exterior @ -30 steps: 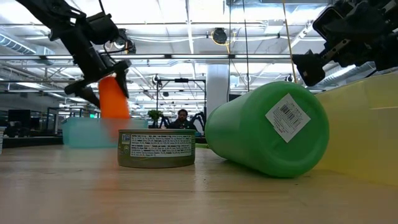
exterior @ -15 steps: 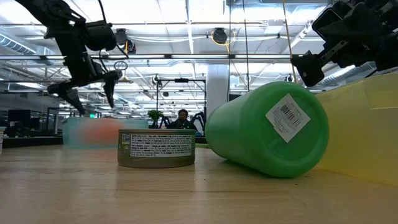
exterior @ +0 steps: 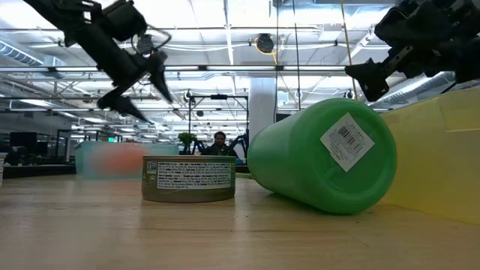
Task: Pick & Place Food Item
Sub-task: Put the green tumbler into the blue bin
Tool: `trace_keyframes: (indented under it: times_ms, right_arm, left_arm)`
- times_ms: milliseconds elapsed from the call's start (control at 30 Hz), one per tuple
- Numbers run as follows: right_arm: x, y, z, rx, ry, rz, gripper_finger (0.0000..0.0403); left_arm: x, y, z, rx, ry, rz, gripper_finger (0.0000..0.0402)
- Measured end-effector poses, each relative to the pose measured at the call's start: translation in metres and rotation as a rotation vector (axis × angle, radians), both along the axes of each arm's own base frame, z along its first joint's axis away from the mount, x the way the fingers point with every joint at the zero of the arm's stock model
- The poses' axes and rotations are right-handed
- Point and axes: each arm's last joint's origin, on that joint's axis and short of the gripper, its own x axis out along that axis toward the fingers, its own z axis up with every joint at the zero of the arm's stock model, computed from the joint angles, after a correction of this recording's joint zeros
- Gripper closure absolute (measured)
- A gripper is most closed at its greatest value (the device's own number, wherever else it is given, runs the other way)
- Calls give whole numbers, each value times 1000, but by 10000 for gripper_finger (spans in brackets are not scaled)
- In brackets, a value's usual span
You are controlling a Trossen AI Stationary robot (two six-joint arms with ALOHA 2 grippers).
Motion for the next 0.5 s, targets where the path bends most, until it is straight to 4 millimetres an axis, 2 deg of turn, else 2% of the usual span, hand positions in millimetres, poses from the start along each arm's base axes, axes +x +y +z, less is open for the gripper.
trace_keyframes:
  times_ms: [133, 233, 367, 500]
  right_arm:
    - [5, 12, -7, -101, 36, -83, 94]
    - [18, 25, -1, -142, 67, -56, 94]
    - [46, 44, 11, -189, 132, 9, 94]
    - [78, 64, 5, -261, 267, 66, 94]
  left_arm:
    - [19, -19, 12, 196, -61, -108, 11]
    - [30, -36, 21, 339, -99, -194, 11]
    - [39, -55, 31, 452, -160, -289, 11]
    - [43, -66, 37, 480, -224, -331, 11]
